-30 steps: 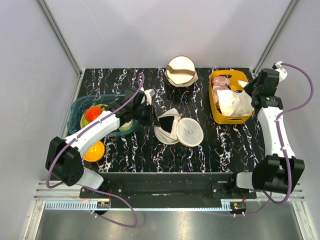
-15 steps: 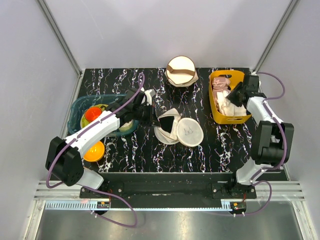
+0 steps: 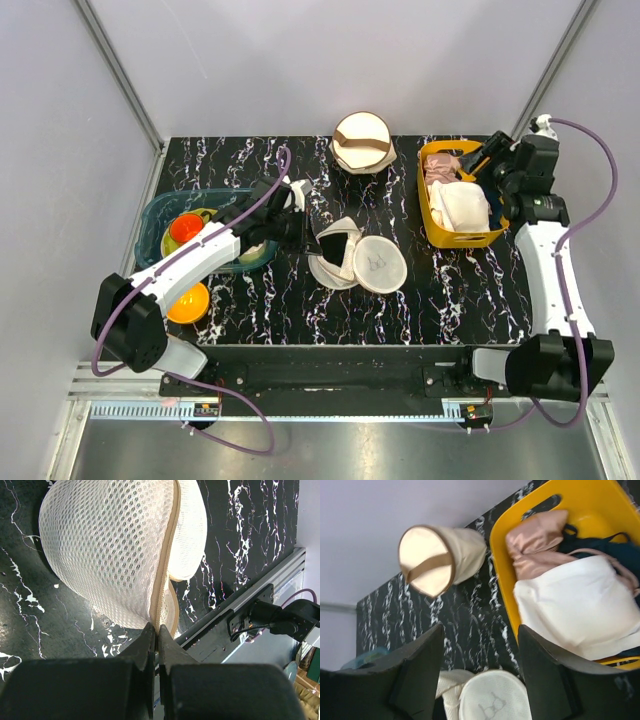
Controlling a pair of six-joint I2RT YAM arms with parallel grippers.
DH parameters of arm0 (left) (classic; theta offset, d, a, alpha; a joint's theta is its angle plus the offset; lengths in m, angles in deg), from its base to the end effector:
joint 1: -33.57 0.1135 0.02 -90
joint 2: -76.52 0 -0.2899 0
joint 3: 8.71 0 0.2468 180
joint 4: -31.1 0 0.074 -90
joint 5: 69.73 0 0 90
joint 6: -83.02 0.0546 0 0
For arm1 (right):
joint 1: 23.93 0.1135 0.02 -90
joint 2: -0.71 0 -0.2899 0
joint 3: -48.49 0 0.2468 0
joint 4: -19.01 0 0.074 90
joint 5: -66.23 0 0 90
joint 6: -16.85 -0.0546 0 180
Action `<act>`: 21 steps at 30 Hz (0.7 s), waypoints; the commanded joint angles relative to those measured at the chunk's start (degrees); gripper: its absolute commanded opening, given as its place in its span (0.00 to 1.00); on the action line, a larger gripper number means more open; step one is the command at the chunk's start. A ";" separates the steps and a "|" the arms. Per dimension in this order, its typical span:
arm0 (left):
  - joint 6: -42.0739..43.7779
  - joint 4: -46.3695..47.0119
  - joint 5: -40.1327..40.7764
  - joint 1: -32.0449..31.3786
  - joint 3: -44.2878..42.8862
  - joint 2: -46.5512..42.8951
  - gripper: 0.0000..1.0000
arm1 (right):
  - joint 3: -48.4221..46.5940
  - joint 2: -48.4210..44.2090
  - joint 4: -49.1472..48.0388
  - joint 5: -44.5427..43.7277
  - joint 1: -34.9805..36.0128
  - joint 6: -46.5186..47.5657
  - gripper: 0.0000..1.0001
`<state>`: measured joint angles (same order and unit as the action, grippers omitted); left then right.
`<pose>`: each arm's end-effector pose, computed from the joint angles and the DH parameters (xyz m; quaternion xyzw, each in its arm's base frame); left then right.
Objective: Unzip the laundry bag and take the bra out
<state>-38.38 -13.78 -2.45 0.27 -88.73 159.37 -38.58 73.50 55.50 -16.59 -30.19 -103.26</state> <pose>0.2509 -0.1901 0.2970 0.0862 0.9131 -0.3444 0.2005 0.2911 -0.0251 0.4028 0.2254 0.7980 0.1659 0.5338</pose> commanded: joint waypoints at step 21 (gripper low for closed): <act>0.99 0.84 -1.62 -0.27 -0.05 0.21 0.00 | 5.06 20.27 -8.53 -2.17 46.34 -8.57 0.42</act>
<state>-38.31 -14.11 -2.49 0.27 -88.73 159.41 -29.35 89.87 50.03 -16.83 16.21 -111.85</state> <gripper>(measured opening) 0.012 0.424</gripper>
